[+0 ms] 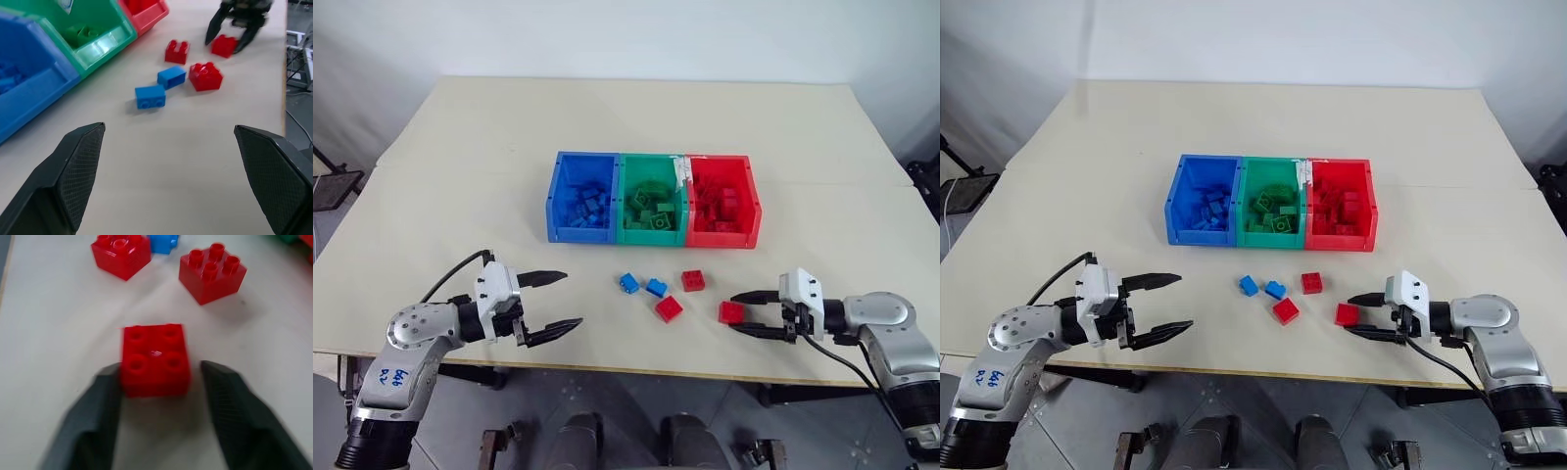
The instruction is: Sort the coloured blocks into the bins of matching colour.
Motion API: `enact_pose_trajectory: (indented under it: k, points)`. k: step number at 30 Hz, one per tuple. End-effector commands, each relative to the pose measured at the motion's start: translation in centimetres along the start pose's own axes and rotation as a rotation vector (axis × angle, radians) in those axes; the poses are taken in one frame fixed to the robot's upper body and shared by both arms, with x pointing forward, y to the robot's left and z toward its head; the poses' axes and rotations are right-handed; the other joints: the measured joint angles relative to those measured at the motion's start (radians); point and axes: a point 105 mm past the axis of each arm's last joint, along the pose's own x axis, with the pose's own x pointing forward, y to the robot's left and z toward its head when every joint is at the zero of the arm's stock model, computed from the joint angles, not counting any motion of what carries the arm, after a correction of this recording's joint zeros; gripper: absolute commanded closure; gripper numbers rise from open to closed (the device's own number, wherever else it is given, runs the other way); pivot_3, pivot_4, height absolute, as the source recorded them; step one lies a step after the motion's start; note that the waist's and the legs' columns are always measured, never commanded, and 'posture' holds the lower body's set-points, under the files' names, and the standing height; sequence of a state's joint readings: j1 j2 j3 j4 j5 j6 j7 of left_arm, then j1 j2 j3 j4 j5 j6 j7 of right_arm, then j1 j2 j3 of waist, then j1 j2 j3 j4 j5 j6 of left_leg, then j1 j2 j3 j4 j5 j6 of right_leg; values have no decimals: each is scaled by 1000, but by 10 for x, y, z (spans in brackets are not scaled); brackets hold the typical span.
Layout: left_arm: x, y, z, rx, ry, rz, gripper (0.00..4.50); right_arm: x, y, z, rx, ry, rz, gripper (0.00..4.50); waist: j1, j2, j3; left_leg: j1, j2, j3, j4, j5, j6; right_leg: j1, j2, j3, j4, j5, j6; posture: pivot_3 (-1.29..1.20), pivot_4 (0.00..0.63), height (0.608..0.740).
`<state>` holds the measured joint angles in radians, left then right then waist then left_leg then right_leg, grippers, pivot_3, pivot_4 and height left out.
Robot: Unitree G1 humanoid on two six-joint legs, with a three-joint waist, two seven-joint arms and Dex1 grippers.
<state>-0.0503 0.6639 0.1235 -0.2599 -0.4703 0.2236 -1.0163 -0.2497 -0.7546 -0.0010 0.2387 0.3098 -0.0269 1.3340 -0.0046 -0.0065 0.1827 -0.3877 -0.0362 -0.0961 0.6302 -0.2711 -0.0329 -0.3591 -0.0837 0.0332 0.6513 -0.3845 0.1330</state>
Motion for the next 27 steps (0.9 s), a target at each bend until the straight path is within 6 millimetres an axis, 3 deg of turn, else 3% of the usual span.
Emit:
enact_pose_trajectory:
  k: [1,3,6,11,15,18,23,27]
  points:
    - [-3,-2,11,26,-26,7,0,3,0,7,-27,-41,0,3051,1,0,0,0,0,0,0,0,0,0,0,0,0,0,0,0,150,740]
    - [-3,0,11,24,-30,21,0,3,-3,11,-16,-62,-24,3045,1,0,0,0,0,0,0,0,0,0,0,0,0,0,0,0,150,740]
    - [-5,7,17,6,-66,83,0,2,-19,33,16,-161,-112,3045,0,0,0,0,0,0,0,0,0,0,0,0,0,0,0,0,150,740]
    - [-15,23,26,-21,-117,212,0,3,-64,74,49,-308,-332,3045,-7,0,0,0,2,0,0,0,-1,-1,1,0,1,0,-1,0,150,740]
    - [-23,26,27,-18,-109,255,0,8,-105,91,46,-336,-520,3045,-10,0,0,0,2,0,0,-1,-2,-1,1,0,1,0,-1,0,150,740]
    - [-25,25,26,-10,-96,264,0,15,-126,98,74,-348,-594,3045,-15,0,0,-1,1,0,-1,-1,-2,-3,2,0,1,0,-1,0,150,740]
    - [-30,25,26,5,-75,278,0,24,-129,106,35,-358,-585,1316,-20,0,0,-3,1,0,-1,-1,-2,-5,2,0,2,0,-1,0,150,740]
    - [-33,24,24,17,-52,263,0,8,-112,103,-16,-387,-530,34,-22,0,0,-3,1,0,-1,-1,-2,-6,2,0,2,0,-1,0,150,740]
